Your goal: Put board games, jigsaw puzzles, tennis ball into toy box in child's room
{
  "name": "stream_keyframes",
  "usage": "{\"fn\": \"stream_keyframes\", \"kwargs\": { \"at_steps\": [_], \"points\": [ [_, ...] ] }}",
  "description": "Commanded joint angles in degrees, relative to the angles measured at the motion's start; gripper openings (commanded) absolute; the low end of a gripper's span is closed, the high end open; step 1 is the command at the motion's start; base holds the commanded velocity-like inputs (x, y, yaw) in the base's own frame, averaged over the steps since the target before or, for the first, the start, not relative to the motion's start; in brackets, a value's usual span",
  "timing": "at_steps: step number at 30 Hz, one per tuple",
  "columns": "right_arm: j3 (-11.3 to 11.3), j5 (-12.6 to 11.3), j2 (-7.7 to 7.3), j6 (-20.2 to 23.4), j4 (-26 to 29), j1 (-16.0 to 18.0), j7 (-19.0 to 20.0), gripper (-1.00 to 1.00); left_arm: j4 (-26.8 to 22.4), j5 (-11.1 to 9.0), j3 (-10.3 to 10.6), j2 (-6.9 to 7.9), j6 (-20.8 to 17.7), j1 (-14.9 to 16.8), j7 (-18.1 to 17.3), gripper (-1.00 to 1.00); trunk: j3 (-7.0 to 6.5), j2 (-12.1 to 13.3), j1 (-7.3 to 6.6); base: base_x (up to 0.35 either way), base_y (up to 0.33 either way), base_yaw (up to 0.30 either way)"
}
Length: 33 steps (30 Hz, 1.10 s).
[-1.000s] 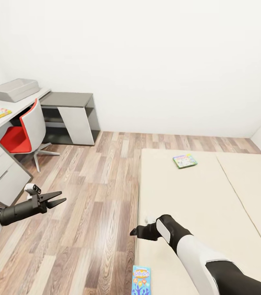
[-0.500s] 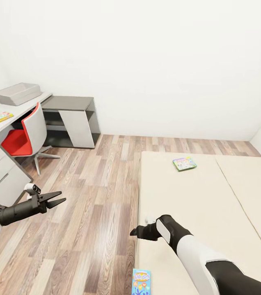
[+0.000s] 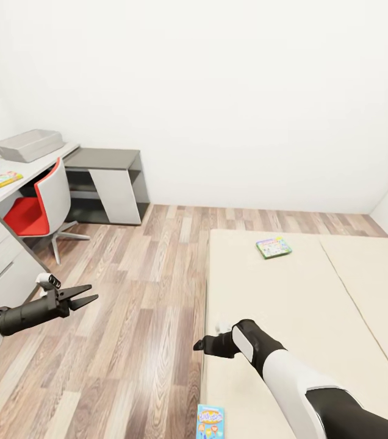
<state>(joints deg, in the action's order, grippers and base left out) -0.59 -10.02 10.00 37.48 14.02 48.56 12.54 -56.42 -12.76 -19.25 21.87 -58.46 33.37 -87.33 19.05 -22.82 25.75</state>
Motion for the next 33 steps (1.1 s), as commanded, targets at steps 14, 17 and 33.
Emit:
{"fn": "stream_keyframes", "kwargs": {
  "at_steps": [14,17,33],
  "points": [
    [-0.1,-0.2,0.0,-3.2,-0.4,0.0,-0.4,1.0,0.0,0.0,0.0,0.02,-0.6,0.0,-0.2,1.0,-0.18,-0.1,0.03,0.0,0.0,0.0],
    [-0.1,-0.2,0.0,-3.5,-0.5,0.0,-1.1,1.0,0.0,0.0,0.0,0.02,-0.6,0.0,-0.2,1.0,-0.18,-0.1,0.03,0.0,0.0,0.0],
    [0.0,-0.3,0.0,-3.6,-0.4,0.0,-3.0,1.0,0.0,0.0,0.0,0.02,-0.6,0.0,-0.2,1.0,-0.18,-0.1,0.03,0.0,0.0,0.0]
  ]
}}
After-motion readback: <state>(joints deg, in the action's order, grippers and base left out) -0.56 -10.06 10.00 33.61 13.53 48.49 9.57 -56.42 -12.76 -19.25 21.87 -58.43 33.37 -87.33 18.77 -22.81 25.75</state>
